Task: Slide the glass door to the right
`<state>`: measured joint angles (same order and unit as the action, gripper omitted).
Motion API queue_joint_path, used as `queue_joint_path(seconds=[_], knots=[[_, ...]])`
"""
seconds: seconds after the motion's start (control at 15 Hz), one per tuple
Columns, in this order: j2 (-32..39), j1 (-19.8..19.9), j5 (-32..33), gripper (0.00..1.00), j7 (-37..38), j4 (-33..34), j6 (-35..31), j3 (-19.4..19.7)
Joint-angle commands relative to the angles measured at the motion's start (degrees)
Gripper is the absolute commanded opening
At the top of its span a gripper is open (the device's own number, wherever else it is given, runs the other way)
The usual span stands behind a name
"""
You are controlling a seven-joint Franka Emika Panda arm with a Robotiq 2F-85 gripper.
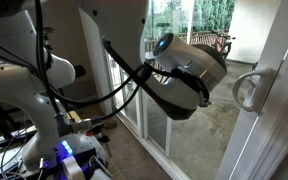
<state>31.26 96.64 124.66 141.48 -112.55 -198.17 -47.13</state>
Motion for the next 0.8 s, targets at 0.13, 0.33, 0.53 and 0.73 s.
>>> queue_joint_path(seconds=[0.13,0.33,0.53,0.73], knots=[[-3.19,4.11,-10.86,1.0,-11.46,-5.53,0.03,2.62],[-1.61,8.8,-3.95,1.0,-6.02,-4.9,4.28,-2.38],[-0.23,7.46,-3.8,1.0,-4.99,-3.38,4.26,-1.09],[-0.07,7.37,-3.79,1.0,-4.99,-3.4,4.55,-1.1]])
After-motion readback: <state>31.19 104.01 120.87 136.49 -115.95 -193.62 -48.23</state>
